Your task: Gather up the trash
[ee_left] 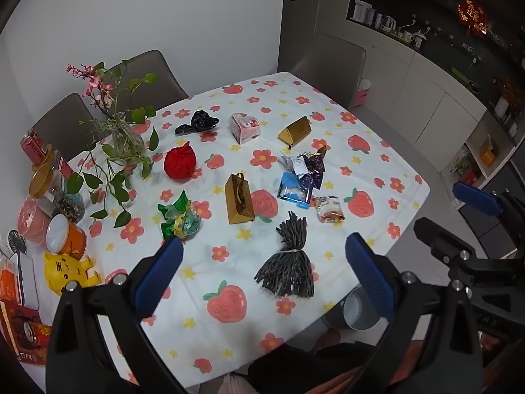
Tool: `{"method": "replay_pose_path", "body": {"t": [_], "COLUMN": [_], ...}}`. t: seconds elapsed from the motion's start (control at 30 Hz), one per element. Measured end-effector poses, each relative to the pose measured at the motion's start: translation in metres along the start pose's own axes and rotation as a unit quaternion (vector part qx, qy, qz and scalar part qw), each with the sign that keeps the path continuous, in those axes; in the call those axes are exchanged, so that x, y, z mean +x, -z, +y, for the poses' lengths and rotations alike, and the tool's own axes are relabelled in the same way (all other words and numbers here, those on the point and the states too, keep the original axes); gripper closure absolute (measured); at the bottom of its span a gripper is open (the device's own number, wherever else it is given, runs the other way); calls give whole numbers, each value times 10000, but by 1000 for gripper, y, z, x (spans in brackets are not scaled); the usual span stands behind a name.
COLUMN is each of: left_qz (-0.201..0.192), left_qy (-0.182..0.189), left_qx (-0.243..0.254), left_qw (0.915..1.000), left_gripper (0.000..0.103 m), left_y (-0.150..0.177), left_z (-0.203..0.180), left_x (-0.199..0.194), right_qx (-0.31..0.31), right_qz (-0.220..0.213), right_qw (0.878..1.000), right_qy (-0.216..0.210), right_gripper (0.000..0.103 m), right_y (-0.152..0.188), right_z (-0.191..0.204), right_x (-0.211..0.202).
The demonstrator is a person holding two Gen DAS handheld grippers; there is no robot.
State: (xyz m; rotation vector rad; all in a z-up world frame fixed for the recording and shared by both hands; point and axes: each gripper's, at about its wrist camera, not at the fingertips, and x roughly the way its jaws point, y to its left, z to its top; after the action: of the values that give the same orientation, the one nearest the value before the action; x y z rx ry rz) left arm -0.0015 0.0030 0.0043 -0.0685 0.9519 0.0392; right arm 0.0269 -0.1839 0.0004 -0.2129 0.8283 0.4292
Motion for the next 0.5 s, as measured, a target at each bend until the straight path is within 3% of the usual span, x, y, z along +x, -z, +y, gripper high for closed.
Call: {"method": "replay_pose_path", "body": {"t": [0.5], "left_qz": [-41], "left_qy": [-6], "left_qx": [-2], "left_qw": [10000], "left_gripper": [4], "left_y": [1], "left_z": [5], "left_x": [-5], "right_qx": [82], "right_qz": [-40], "right_qw": [9999], "right_qy": [67], "right_gripper": [28], "right_y": [0], "right_z": [2], "right_x": [-3]}}
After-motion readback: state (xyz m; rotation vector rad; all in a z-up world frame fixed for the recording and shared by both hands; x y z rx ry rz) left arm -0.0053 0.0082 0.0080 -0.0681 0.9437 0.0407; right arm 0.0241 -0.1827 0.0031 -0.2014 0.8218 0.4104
